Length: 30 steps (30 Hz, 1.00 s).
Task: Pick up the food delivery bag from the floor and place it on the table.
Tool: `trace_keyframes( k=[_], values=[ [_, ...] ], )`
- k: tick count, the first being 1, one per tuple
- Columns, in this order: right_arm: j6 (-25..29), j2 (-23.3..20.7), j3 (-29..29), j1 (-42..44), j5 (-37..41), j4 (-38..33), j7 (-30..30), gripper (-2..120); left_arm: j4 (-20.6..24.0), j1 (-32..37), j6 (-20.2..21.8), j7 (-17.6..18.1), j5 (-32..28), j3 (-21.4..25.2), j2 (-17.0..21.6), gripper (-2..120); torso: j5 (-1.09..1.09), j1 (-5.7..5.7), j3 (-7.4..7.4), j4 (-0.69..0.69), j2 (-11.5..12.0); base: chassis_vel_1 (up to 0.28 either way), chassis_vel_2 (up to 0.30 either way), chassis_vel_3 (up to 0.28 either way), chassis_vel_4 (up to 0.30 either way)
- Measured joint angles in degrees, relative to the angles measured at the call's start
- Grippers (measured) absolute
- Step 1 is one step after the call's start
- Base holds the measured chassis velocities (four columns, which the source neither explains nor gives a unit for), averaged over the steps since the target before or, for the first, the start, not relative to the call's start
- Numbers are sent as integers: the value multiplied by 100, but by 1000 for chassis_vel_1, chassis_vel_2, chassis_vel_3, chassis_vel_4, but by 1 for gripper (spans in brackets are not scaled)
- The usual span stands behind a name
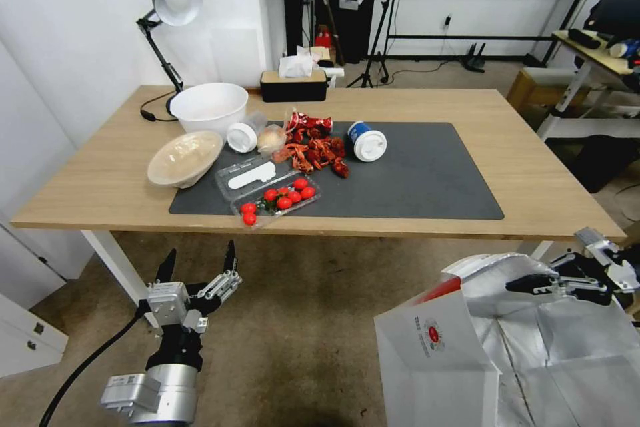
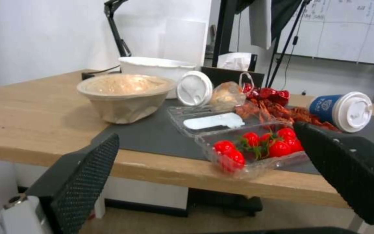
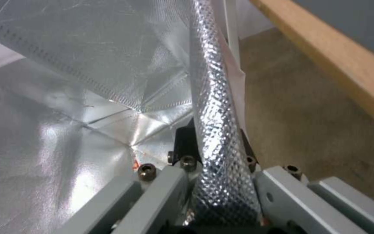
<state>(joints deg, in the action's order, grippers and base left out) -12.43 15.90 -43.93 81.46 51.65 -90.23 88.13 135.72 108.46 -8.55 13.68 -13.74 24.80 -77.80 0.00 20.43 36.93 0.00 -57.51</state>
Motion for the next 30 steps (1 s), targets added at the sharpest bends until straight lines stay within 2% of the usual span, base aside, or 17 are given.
trace_keyframes(
  k=[7, 11, 13, 15, 17, 21, 23, 25, 26, 28, 30],
  values=[
    [-113, -70, -180, -32, 446, 9, -204, 0, 28, -8, -11, 16, -48, -15, 36, 100, 0, -2, -3, -1, 6, 0, 0, 0, 0],
    [-266, -118, -355, -6, 1043, -82, -527, 0, 51, -10, -12, 40, -58, -5, 76, 100, 0, -4, -5, 0, 9, 0, 0, 0, 0],
    [-397, -158, -441, 53, 1721, -175, -881, 0, 81, -1, -17, 55, -61, 4, 87, 100, 0, -5, -6, 0, 11, 0, 0, 0, 0],
    [-433, -164, -461, 71, 1936, -205, -978, 0, 89, 8, -20, 60, -59, 4, 86, 100, 1, -5, -7, 0, 11, 0, 0, 0, 0],
    [-548, -175, -478, 106, 2630, -339, -1313, 0, 103, 63, -66, 86, -11, 5, 46, 100, 0, -6, -8, -1, 14, 0, 0, 0, 0],
    [-580, -177, -458, 110, 3133, -533, -1701, 0, 152, 118, -94, 106, 49, 6, -9, 100, 0, -7, -9, 0, 15, 0, 0, 0, 0],
    [-580, -177, -458, 110, 3133, -533, -1701, 0, 152, 118, -94, 106, 49, 6, -9, 100, 0, -7, -9, 0, 15, 0, 0, 0, 0],
    [-445, -143, -437, 120, 3710, -762, -2369, 0, 183, 164, -111, 120, 90, 12, -30, 100, 0, -6, -9, -1, 17, 0, 0, 0, 0],
    [-445, -143, -437, 120, 3710, -762, -2369, 0, 183, 164, -111, 120, 90, 12, -30, 100, 0, -6, -9, -1, 17, 0, 0, 0, 0],
    [-299, -99, -435, 121, 4244, -942, -2941, 0, 192, 207, -135, 129, 119, 18, -38, 100, 1, -7, -10, 0, 17, 0, 0, 0, 0],
    [-259, -83, -437, 121, 4407, -998, -3127, 0, 198, 215, -137, 129, 126, 19, -42, 100, 1, -7, -10, 0, 18, 0, 0, 0, 0]
  ],
)
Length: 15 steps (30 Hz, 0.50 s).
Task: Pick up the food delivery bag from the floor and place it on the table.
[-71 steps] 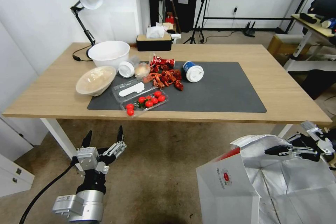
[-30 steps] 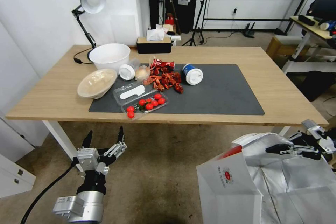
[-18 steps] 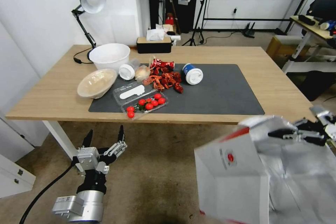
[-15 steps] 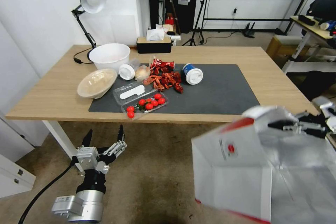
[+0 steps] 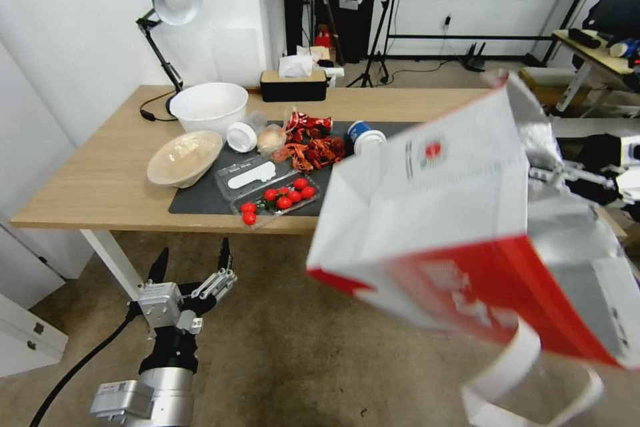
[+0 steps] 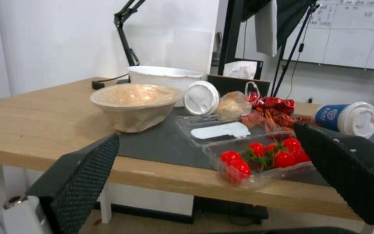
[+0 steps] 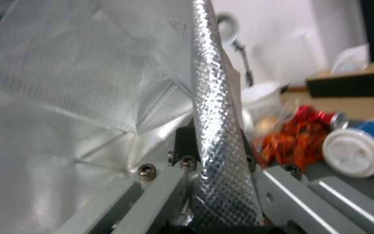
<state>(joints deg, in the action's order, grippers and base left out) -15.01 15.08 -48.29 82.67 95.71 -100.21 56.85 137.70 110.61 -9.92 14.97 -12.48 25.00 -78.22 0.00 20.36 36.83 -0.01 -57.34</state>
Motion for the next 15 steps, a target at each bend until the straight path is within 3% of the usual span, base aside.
trace_keyframes(
  k=[6, 11, 15],
  values=[
    [353, 122, -5, -61, 1087, -348, -1282, 0, 28, 60, -16, -2, 55, -2, -55, 100, 0, -1, -1, 0, 2, 0, 0, 0, 0],
    [635, 181, -3, -112, 1307, -482, -1866, 0, 28, 64, -19, -3, 66, -7, -54, 100, 0, -2, -2, 0, 3, 0, 0, 0, 0],
    [1126, 246, 54, -210, 1479, -619, -2791, 0, 25, 61, -19, -6, 68, -18, -45, 100, 0, -2, -2, 0, 4, 0, 0, 0, 0]
  ],
)
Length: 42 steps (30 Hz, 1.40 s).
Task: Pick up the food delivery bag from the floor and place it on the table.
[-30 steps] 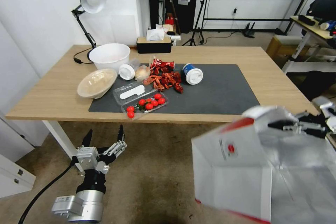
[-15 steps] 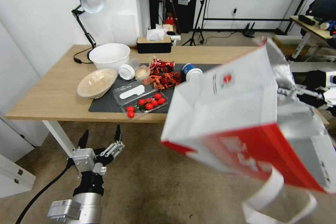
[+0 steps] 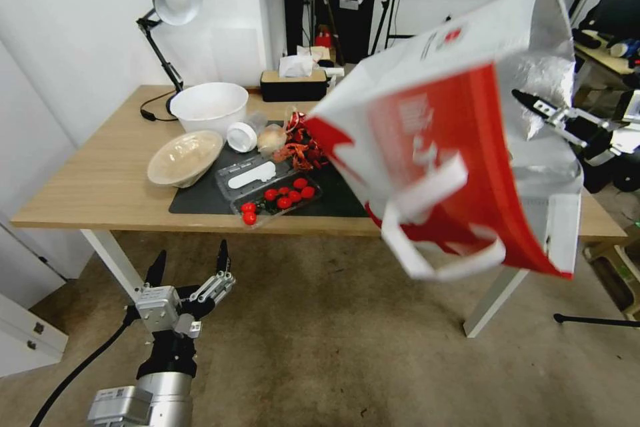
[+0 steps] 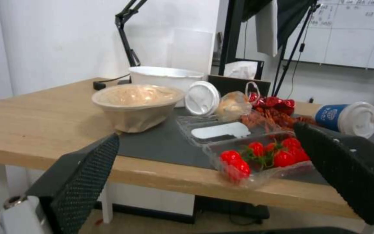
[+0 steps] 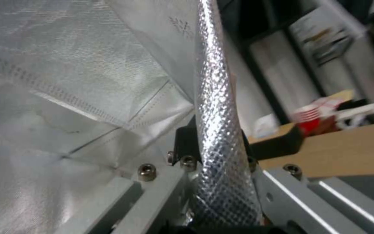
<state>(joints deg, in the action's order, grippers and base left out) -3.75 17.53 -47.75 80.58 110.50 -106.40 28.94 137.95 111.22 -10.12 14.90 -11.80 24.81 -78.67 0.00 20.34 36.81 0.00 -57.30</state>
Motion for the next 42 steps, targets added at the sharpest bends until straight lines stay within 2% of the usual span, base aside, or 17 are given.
trace_keyframes(
  k=[6, 15, 19, 28, 32, 42],
  values=[
    [411, 152, 168, -232, 136, -111, -995, 0, -8, 28, -11, -4, 2, 4, 28, 100, 0, 0, 0, 0, 0, 0, 0, 0, 0],
    [501, 249, 234, -348, 376, -269, -2060, 0, -23, 30, -16, -2, 10, 7, 33, 100, 0, -1, -1, -1, 1, 0, 0, 0, 0],
    [412, 293, 189, -376, 510, -433, -2802, 0, -41, 30, -16, -2, 43, -3, 29, 100, -1, -1, -1, -1, 1, 0, 0, 0, 0],
    [163, 312, 161, -375, 348, -770, -3622, 0, -66, 44, -46, 5, 89, -16, 17, 100, -1, -1, -1, -1, 2, 0, 0, 0, 0],
    [-23, 228, 144, -487, 234, -994, -4359, 0, -66, 56, -63, 19, 97, -16, 12, 100, 0, -1, -1, 0, 2, 0, 0, 0, 0],
    [-370, 184, 161, -691, 211, -1206, -5324, 0, -67, 95, -66, -25, 99, -11, 11, 100, 1, -1, -1, 0, 2, 0, 0, 0, 0]
  ],
)
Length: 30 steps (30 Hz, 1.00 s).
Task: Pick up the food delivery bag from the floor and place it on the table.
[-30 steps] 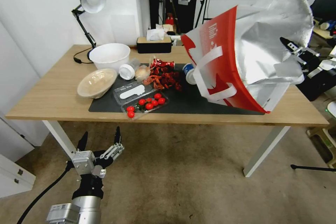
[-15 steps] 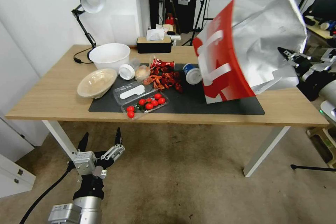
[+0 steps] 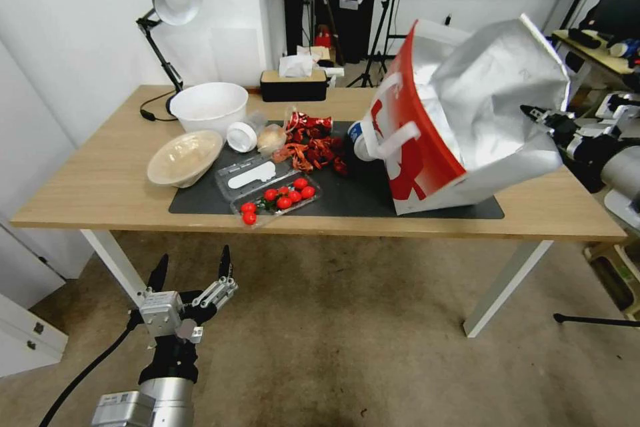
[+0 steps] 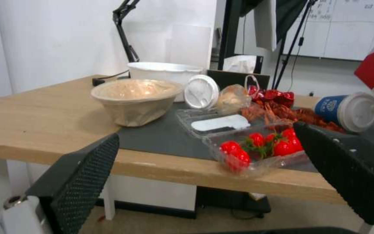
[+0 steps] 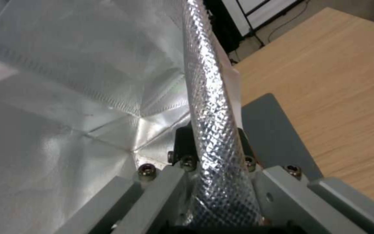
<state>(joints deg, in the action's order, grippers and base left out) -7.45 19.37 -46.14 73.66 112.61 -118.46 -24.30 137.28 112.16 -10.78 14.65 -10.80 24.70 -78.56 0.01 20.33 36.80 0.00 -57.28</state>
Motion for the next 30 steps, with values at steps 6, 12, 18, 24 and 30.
trace_keyframes(
  k=[6, 12, 18, 24, 30],
  values=[
    [-72, -8, 27, -70, -56, -36, -190, 0, -1, -17, 9, -2, -2, -1, -14, 100, -1, 0, 0, -1, 0, 0, 0, 0, 0],
    [-157, -20, 72, -213, -24, -51, -386, 0, -22, -23, 9, 5, 4, -1, -22, 100, -1, 0, 0, 0, 0, 0, 0, 0, 0],
    [-194, 19, 175, -355, -58, 4, -586, 0, -40, -17, 11, 5, 54, -8, -67, 100, -1, 0, 0, 0, 0, 0, 0, 0, 0],
    [-198, 8, 237, -544, -4, 109, -836, 0, -40, 49, -11, 5, 142, -43, -138, 100, -2, 0, 0, 0, 1, 0, 0, 0, 0],
    [-232, -41, 343, -758, 56, 191, -1002, 0, 7, 123, -49, 5, 173, -30, -163, 100, -2, 0, 0, 0, 1, 0, 0, 0, 0]
  ],
)
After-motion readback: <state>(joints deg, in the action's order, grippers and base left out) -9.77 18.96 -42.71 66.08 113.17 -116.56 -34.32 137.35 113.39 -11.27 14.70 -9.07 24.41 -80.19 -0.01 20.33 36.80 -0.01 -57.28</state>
